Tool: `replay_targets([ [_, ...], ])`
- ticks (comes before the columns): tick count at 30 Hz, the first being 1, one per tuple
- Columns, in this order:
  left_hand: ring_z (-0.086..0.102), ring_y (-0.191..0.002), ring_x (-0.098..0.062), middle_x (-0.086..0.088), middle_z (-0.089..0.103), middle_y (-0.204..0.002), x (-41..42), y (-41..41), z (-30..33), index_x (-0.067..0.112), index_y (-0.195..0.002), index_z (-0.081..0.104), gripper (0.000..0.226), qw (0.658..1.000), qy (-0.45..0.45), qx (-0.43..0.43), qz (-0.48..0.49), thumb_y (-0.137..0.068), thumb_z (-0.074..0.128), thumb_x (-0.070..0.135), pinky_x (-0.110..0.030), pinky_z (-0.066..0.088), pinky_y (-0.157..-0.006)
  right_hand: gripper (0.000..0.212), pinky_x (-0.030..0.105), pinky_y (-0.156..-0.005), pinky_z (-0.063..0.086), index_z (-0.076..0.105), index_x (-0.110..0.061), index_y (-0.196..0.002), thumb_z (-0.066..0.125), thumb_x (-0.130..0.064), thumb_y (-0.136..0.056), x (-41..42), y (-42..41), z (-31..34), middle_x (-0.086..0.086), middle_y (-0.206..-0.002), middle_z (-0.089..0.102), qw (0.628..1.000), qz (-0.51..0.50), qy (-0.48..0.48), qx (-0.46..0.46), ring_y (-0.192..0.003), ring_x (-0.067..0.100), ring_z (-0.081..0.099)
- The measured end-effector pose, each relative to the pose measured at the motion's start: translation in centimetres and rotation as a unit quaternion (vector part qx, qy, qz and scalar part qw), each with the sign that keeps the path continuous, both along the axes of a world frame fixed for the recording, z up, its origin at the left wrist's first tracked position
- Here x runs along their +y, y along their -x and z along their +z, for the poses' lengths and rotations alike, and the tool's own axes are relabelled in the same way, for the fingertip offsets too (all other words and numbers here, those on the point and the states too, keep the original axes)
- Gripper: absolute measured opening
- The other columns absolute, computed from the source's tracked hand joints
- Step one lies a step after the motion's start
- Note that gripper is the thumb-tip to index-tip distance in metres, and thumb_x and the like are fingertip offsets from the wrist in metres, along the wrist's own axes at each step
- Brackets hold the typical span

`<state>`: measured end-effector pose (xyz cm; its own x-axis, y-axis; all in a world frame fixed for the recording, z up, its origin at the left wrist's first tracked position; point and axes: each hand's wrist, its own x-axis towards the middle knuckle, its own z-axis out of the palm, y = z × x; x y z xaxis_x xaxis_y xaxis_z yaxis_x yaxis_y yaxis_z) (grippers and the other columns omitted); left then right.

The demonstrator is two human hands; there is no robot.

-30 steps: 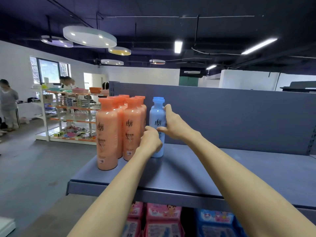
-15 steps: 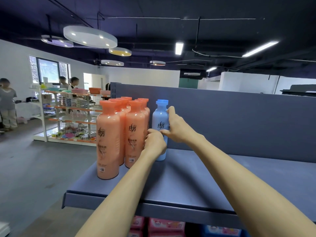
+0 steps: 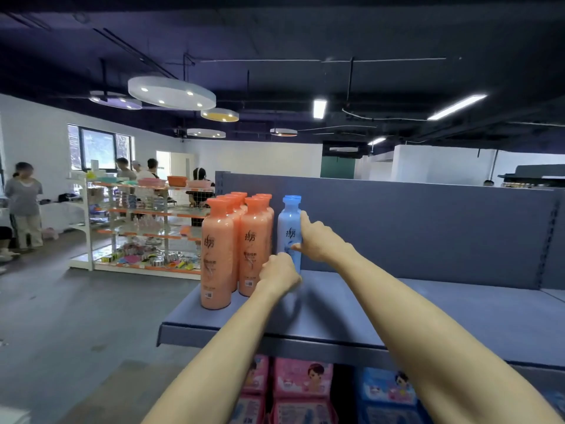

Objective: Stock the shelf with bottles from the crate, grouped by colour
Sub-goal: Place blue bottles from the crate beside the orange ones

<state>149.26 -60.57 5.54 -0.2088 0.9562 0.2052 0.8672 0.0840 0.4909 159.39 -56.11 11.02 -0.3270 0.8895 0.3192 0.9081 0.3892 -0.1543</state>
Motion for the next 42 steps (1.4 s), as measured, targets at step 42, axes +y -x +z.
replay_targets([
  [42,0.06,-0.103,-0.034,-0.011,0.055,-0.115,-20.0,-12.7,-32.5,0.009,-0.123,0.044,0.044,0.954,0.187,0.187,-0.139,-0.09,0.061,0.032,-0.037,0.043,-0.071,0.061,0.038,-0.079,0.048,0.048,-0.026,-0.127,0.066,-0.062,-0.08,-21.7,-20.9,-37.7,-0.004,-0.117,0.063,0.979,-0.028,0.191,-0.067,-0.102,0.026,0.064],
])
